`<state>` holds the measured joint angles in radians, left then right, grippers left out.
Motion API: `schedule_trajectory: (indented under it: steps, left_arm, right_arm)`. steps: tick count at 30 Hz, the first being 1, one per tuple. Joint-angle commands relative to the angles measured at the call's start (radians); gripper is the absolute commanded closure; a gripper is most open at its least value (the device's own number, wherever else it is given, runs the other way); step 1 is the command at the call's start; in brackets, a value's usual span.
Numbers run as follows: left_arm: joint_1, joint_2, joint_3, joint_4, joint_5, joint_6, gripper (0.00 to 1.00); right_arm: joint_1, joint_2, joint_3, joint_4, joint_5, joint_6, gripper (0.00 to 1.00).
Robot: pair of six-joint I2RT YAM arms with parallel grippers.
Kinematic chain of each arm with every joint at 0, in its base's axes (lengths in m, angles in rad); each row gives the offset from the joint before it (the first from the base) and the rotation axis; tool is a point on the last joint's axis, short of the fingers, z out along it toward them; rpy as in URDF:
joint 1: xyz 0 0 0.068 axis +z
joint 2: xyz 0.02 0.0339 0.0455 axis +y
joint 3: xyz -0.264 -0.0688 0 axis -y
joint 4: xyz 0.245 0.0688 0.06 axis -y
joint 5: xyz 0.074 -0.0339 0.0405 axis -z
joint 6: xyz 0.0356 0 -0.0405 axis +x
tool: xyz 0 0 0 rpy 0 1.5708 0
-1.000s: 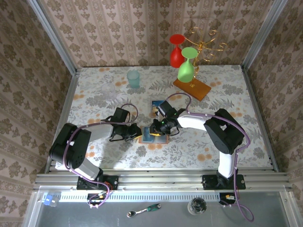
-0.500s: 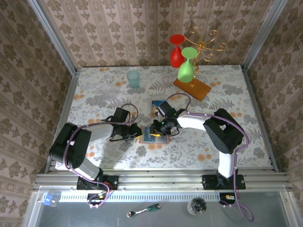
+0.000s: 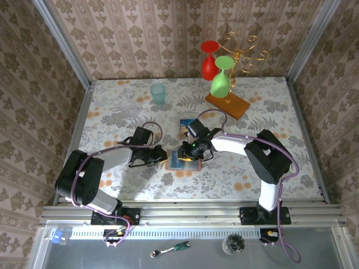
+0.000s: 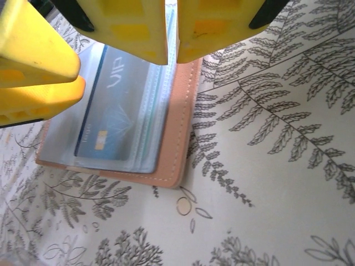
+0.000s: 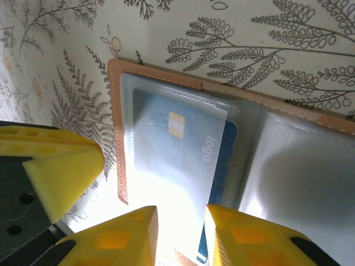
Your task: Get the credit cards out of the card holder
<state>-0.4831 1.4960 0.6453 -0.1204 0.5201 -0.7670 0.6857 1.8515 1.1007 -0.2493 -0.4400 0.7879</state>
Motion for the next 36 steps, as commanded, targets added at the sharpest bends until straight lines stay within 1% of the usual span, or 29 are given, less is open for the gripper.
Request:
schedule_trajectory:
  steps: [1, 5, 10, 19, 26, 36]
  left_arm:
    - [-0.009, -0.012, 0.039, -0.022, 0.01, -0.006, 0.87]
    - [-0.034, 0.029, 0.07, -0.025, 0.017, 0.006, 0.88]
    - [-0.045, 0.074, 0.072, 0.004, 0.027, 0.002, 0.9]
    - [-0.043, 0.121, 0.055, 0.015, 0.02, 0.01, 0.86]
    - [-0.041, 0.135, 0.042, 0.008, 0.014, 0.006, 0.86]
    - [-0.034, 0.129, 0.037, 0.001, 0.012, 0.008, 0.87]
  right_arm:
    - [0.004, -0.034, 0.024, -0.038, 0.027, -0.01, 0.69]
    - [0.005, -0.037, 0.02, -0.037, 0.032, -0.009, 0.69]
    - [0.004, -0.037, 0.018, -0.04, 0.032, -0.007, 0.69]
    - [0.005, -0.029, 0.016, -0.029, 0.018, -0.006, 0.68]
    - [0.005, -0.01, 0.012, -0.019, 0.01, -0.002, 0.68]
    - [0.005, 0.009, 0.001, -0.004, 0.01, 0.007, 0.71]
